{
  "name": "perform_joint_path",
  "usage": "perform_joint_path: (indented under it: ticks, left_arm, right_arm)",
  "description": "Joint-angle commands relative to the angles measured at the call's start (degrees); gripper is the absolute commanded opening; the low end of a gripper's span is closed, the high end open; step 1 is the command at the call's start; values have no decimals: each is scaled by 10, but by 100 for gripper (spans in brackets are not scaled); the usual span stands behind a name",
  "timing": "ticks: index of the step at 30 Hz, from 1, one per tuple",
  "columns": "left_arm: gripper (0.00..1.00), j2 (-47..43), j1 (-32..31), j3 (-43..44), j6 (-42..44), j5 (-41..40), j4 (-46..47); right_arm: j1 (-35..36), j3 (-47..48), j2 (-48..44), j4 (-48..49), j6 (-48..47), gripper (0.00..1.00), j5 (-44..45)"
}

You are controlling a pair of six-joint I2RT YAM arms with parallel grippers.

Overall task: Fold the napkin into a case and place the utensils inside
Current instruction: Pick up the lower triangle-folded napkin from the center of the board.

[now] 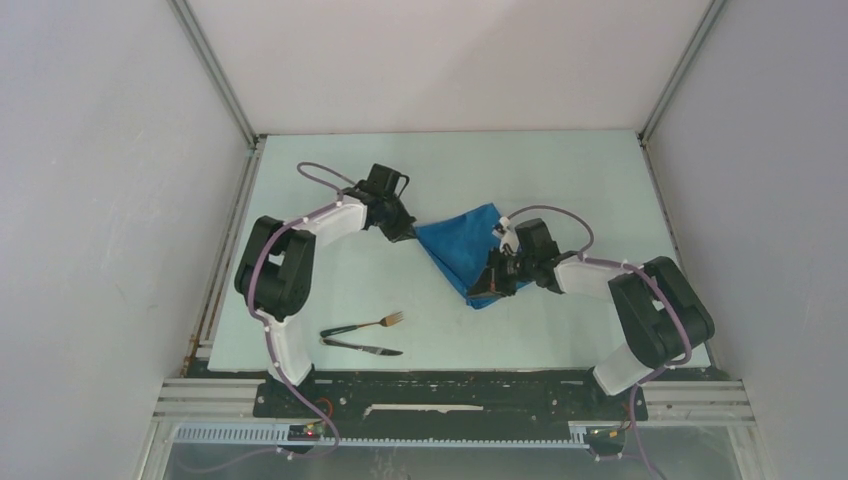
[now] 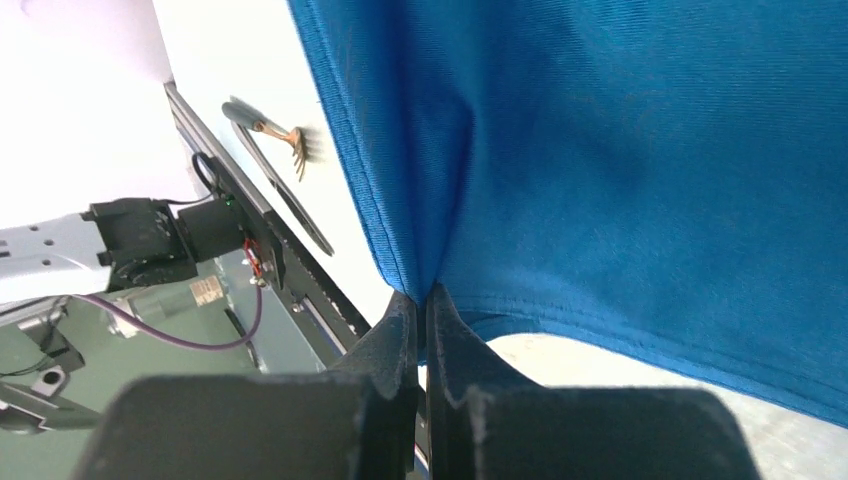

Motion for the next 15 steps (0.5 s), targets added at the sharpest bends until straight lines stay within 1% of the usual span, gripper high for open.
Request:
perform_joint_path:
  ticks: [1, 6, 8, 10, 11, 13, 15]
  left_arm:
    - [0, -21, 38, -41, 46, -2, -7]
    - [0, -56, 75, -95, 81, -6, -23]
    - [0, -71, 80, -105, 89, -30, -51]
    - [0, -92, 80, -122, 75, -60, -67]
    - [0, -105, 80, -140, 64, -61, -53]
    - [8, -118, 80, -164, 56, -41, -13]
    - [11, -109, 80, -161, 63, -8, -2]
  right_arm:
    - [60, -7, -12, 21, 28, 0, 28]
    - [137, -7, 7, 73, 78, 0, 47]
    - [159, -7, 17, 101, 101, 0, 43]
    - [174, -7, 28, 127, 120, 0, 38]
    - [178, -7, 31, 135, 127, 0, 37]
    - [181, -7, 36, 143, 132, 0, 36]
    - [181, -7, 35, 138, 128, 0, 36]
